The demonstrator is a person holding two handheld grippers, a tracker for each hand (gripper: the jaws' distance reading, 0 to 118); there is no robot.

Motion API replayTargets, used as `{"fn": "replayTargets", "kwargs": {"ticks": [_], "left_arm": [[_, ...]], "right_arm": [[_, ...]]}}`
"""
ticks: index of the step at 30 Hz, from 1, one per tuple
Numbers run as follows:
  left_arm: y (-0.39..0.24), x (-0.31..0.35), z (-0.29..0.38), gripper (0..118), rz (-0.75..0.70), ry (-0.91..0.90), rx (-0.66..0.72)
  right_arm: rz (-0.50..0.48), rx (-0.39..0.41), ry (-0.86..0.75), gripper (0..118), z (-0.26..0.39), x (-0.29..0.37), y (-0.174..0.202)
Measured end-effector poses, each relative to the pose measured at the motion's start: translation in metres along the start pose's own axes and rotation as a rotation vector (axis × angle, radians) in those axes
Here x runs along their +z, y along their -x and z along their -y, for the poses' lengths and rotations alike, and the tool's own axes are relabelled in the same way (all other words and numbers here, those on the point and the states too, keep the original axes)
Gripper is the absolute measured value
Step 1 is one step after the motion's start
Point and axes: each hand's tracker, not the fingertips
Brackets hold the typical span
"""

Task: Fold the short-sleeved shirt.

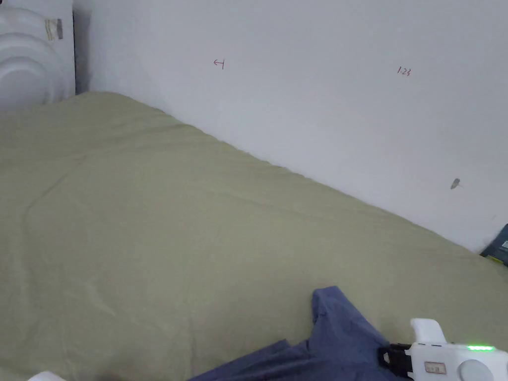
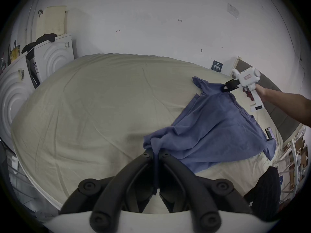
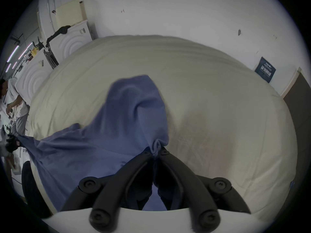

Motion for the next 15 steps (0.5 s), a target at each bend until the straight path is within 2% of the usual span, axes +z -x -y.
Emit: {"fn": "replayTargets", "kwargs": {"ticks": [2, 7, 12, 15], "left_arm": [[0.003, -0.001, -0.004, 1, 0.008, -0.004, 0.022], [0.008, -0.004, -0.03, 1, 0.031, -0.021, 0.055], [0.007, 0.002, -0.088, 1, 0.116, -0.087, 0.124], [-0.002, 0.014, -0.136, 1, 0.143, -0.157, 0.118]], "right_arm": [[-0.012, -0.022, -0.026, 5, -0.002, 0.026, 0.004], [0.063, 0.007, -0.113, 5, -0.012, 0.127, 0.024], [0.155, 0.027, -0.209, 5, -0.033, 0.248, 0.028], [0.191, 0.0, -0.3, 5, -0.051, 0.319, 0.02]]}}
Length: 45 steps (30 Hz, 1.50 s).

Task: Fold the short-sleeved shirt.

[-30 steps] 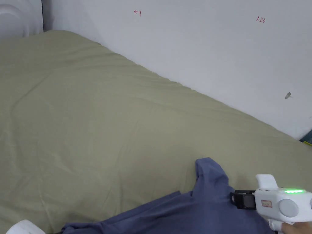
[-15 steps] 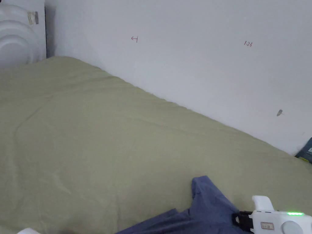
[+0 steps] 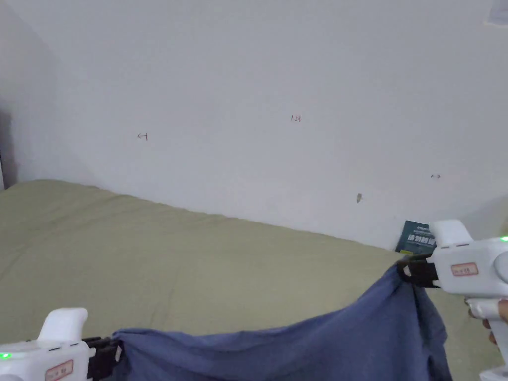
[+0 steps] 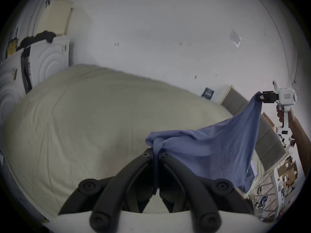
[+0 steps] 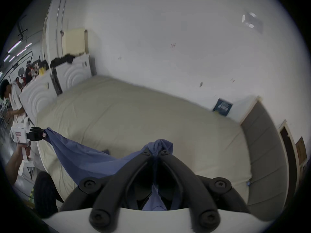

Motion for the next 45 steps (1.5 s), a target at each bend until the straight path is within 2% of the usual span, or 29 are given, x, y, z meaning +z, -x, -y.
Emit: {"fn": "replayTargets", "kwargs": {"ticks": [3, 6, 13, 17, 22, 26, 31, 37, 40, 42, 45], "left_arm": [[-0.021, 0.006, -0.056, 1, 0.021, -0.076, -0.044], [-0.04, 0.014, -0.113, 1, 0.038, -0.161, -0.025], [-0.098, 0.034, -0.236, 1, -0.033, -0.286, -0.151], [-0.122, 0.041, -0.298, 1, -0.069, -0.335, -0.182], [-0.143, 0.033, -0.36, 0, -0.166, -0.384, -0.256], [-0.152, 0.014, -0.394, 0, -0.195, -0.424, -0.259], [-0.157, -0.018, -0.415, 0, -0.235, -0.471, -0.263], [-0.148, -0.063, -0.412, 0, -0.24, -0.485, -0.242], [-0.136, -0.094, -0.388, 0, -0.205, -0.425, -0.223], [-0.125, -0.117, -0.363, 0, -0.204, -0.398, -0.219], [-0.11, -0.141, -0.322, 0, -0.222, -0.381, -0.216]], "right_arm": [[0.044, -0.025, -0.091, 5, -0.037, 0.062, -0.011], [0.092, -0.039, -0.163, 5, -0.07, 0.109, -0.025], [0.217, -0.054, -0.315, 5, -0.13, 0.176, -0.047], [0.301, -0.047, -0.366, 5, -0.162, 0.181, -0.06], [0.344, -0.039, -0.41, 5, -0.199, 0.162, -0.072], [0.374, -0.06, -0.45, 5, -0.222, 0.133, -0.084], [0.357, -0.124, -0.549, 5, -0.237, 0.104, -0.1], [0.348, -0.154, -0.551, 5, -0.235, 0.066, -0.113], [0.341, -0.171, -0.526, 5, -0.217, 0.042, -0.116], [0.304, -0.202, -0.496, 5, -0.197, 0.026, -0.114], [0.306, -0.174, -0.46, 5, -0.169, 0.01, -0.109]]}}
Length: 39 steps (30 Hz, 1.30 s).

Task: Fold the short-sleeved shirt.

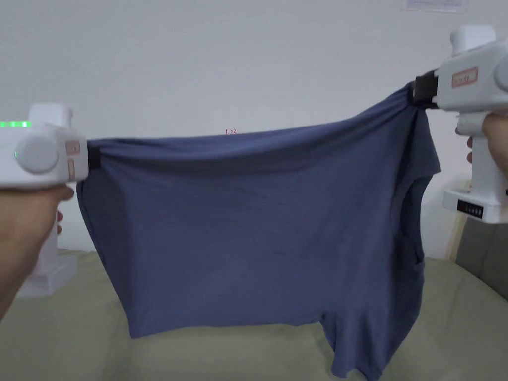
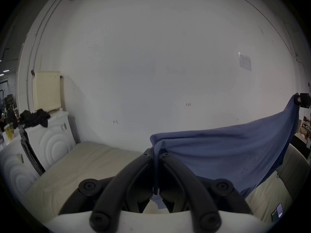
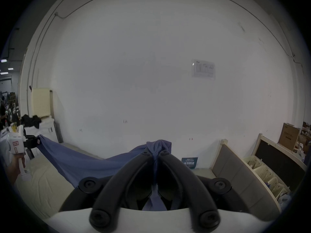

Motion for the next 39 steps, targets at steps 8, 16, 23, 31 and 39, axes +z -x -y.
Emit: {"fn": "replayTargets", "kwargs": {"ticks": [8, 16, 23, 31, 39], "left_arm": [[0.013, 0.064, 0.092, 0, 0.084, 0.06, 0.058], [0.019, 0.184, 0.208, 0, 0.094, 0.173, 0.008], [0.043, 0.28, 0.355, 0, 0.071, 0.293, -0.083], [0.052, 0.323, 0.469, 0, 0.065, 0.502, -0.112], [0.058, 0.363, 0.442, 110, 0.144, 0.376, -0.122]], "right_arm": [[-0.084, -0.046, 0.052, 5, 0.059, 0.082, -0.002], [-0.139, -0.05, 0.213, 5, 0.167, 0.215, 0.014], [-0.207, -0.077, 0.416, 5, 0.335, 0.326, 0.037], [-0.124, -0.143, 0.661, 5, 0.518, 0.387, 0.048], [-0.086, -0.176, 0.634, 115, 0.514, 0.398, 0.038]]}}
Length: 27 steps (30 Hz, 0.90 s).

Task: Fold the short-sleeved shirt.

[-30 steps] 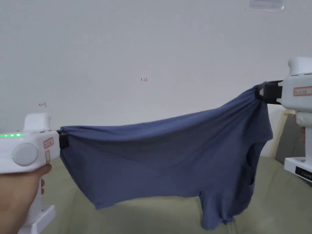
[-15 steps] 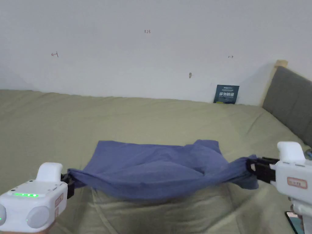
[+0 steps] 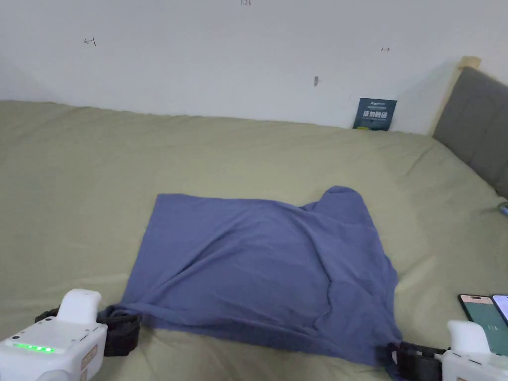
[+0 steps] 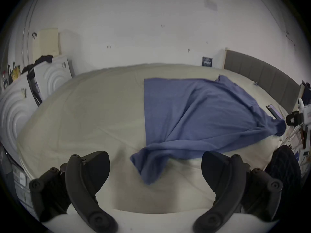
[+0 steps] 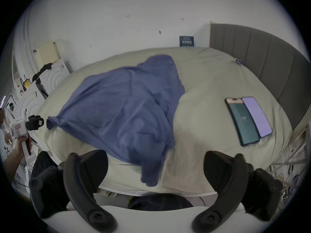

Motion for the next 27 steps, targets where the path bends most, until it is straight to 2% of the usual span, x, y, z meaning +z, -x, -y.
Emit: {"fn": "replayTargets", "kwargs": {"ticks": [4, 6, 7, 8, 9, 10, 11, 12, 14, 16, 19, 21, 22, 23, 24, 25, 27], "left_arm": [[-0.003, 0.069, 0.007, 110, -0.009, -0.053, -0.026], [-0.004, 0.093, 0.014, 110, 0.006, 0.005, -0.006], [-0.006, 0.102, 0.019, 104, -0.013, 0.027, 0.007], [-0.007, 0.109, 0.024, 93, -0.025, 0.035, 0.021], [-0.005, 0.111, 0.029, 71, -0.013, 0.046, 0.039], [-0.005, 0.112, 0.033, 28, -0.01, 0.066, 0.055], [-0.005, 0.11, 0.037, 4, -0.028, 0.093, 0.075], [-0.005, 0.104, 0.04, 3, -0.042, 0.13, 0.097], [0.004, 0.09, 0.042, 2, -0.017, 0.155, 0.13], [0.012, 0.074, 0.039, 2, 0.007, 0.193, 0.162], [0.024, 0.043, 0.027, 2, -0.033, 0.182, 0.107], [0.037, 0.018, 0.016, 4, -0.025, 0.163, 0.103], [0.04, 0.008, 0.011, 28, -0.028, 0.162, 0.097], [0.045, -0.005, 0.005, 72, -0.033, 0.163, 0.082], [0.048, -0.017, 0.001, 109, -0.033, 0.17, 0.066], [0.051, -0.024, -0.001, 116, 0.001, 0.167, 0.032], [0.052, -0.043, -0.011, 114, 0.021, 0.176, -0.003]], "right_arm": [[-0.045, 0.032, -0.105, 115, 0.009, 0.049, 0.022], [-0.036, 0.032, -0.123, 113, 0.022, 0.071, 0.04], [-0.034, 0.02, -0.125, 107, 0.027, 0.076, 0.047], [-0.043, -0.004, -0.135, 90, 0.034, 0.082, 0.053], [-0.057, -0.053, -0.155, 60, 0.04, 0.084, 0.058], [-0.048, -0.081, -0.154, 13, 0.046, 0.085, 0.064], [-0.028, -0.107, -0.139, 1, 0.05, 0.083, 0.068], [-0.006, -0.126, -0.125, 1, 0.054, 0.079, 0.07], [-0.059, -0.165, -0.106, 1, 0.058, 0.075, 0.071], [-0.055, -0.188, -0.077, 1, 0.06, 0.07, 0.071], [-0.056, -0.186, -0.06, 1, 0.062, 0.069, 0.071], [-0.055, -0.184, -0.058, 1, 0.063, 0.069, 0.073], [-0.056, -0.184, -0.055, 1, 0.064, 0.07, 0.072], [-0.054, -0.189, -0.051, 1, 0.065, 0.07, 0.073], [-0.052, -0.195, -0.05, 1, 0.065, 0.07, 0.073], [-0.052, -0.201, -0.048, 1, 0.066, 0.07, 0.073], [-0.046, -0.207, -0.042, 1, 0.067, 0.07, 0.072]]}}
